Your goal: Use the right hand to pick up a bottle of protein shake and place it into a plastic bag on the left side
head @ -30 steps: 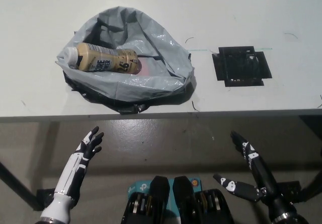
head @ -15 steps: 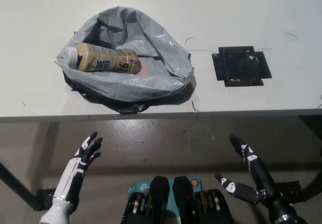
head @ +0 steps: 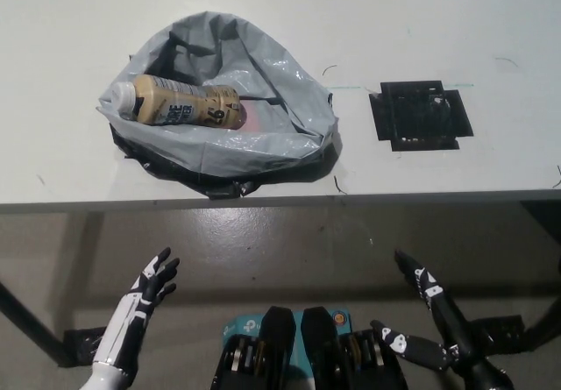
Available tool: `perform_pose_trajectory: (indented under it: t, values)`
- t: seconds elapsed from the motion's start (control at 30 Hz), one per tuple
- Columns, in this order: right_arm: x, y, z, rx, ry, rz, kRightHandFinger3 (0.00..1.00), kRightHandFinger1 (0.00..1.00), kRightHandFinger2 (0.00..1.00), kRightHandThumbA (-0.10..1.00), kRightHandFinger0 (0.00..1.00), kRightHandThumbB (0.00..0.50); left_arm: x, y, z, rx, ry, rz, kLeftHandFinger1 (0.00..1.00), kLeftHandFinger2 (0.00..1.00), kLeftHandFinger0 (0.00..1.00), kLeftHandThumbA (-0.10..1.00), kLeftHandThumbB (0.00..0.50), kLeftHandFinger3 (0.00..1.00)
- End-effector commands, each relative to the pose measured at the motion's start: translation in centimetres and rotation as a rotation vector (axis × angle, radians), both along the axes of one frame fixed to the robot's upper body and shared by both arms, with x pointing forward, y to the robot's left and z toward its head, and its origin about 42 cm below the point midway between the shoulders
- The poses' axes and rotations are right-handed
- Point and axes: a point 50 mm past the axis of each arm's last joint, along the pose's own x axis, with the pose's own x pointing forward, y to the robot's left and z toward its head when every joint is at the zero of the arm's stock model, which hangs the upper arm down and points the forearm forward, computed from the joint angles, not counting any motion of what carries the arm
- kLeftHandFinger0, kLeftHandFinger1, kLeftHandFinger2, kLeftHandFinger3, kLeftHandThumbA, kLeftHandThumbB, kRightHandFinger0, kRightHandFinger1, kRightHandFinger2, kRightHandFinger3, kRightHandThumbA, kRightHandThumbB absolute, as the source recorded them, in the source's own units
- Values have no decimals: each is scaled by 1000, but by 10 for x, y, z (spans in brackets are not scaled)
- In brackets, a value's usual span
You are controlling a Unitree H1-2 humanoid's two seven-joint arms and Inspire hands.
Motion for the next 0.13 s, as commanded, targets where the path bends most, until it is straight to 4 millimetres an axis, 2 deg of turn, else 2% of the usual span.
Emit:
perform_pose_trajectory:
  t: [0.0,0.1]
  values:
    - [4,-1,9,-10,-57,26,1000,1000,1000,754,1000,189,2,1,9,16,-27,-21,1000,1000,1000,1000,137,1000]
    - [4,-1,9,-9,-61,25,1000,1000,1000,749,1000,194,3,2,10,23,-35,-20,1000,1000,1000,1000,135,1000]
